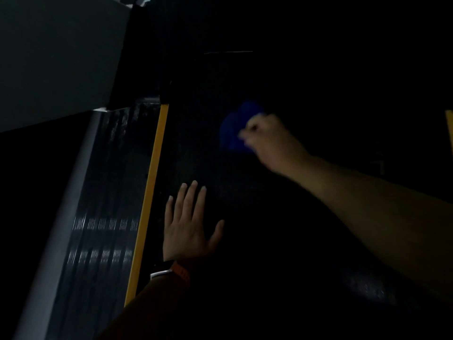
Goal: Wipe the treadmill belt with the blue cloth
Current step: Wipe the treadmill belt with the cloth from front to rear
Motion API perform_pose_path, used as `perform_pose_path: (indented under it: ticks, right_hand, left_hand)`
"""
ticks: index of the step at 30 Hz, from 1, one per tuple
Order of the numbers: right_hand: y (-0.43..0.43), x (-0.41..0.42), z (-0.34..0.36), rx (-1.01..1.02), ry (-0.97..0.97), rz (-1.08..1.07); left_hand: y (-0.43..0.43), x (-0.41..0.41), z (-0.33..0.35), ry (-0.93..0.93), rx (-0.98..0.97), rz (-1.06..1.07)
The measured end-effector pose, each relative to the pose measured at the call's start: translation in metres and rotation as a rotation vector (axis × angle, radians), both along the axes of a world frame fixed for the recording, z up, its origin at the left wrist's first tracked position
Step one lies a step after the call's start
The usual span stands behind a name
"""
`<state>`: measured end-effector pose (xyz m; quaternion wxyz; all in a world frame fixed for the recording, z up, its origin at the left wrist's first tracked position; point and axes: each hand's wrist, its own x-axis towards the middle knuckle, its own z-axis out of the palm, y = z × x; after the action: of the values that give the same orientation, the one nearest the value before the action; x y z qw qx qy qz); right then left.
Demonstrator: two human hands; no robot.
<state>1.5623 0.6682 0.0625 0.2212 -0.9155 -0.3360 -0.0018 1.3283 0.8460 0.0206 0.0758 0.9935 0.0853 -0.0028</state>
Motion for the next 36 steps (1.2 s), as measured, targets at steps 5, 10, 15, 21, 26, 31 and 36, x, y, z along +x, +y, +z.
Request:
perform_pose_path:
  ticks: [5,10,15,21,26,31,36]
  right_hand:
    - [0.005,-0.069,-0.006,-0.09,0.055,0.219]
    - [-0.016,-0.017,0.0,-0.018,0.138,-0.078]
    - [0.009,-0.082,-0.004,0.033,0.141,-0.025]
    - [-0.039,-0.016,-0.005,-0.025,0.027,-0.287]
    - [-0.03,-0.079,-0.005,-0.064,0.089,0.218]
    - [-0.074,-0.023,-0.011,0.001,0.024,-0.277]
    - [-0.061,-0.066,0.002,-0.014,0.101,0.061]
  left_hand:
    - [0.001,-0.003,0.0,0.011,0.009,-0.01]
    - [-0.002,-0.001,0.002,0.023,0.012,0.0]
    - [0.0,-0.002,0.002,0.041,0.024,-0.009]
    - [-0.003,0.0,0.001,0.053,0.033,-0.001]
    - [0.0,-0.003,0.001,0.079,0.052,-0.031]
    - [-0.02,0.017,0.007,0.145,0.048,-0.025]
    - [-0.054,0.047,0.011,0.165,0.013,-0.069]
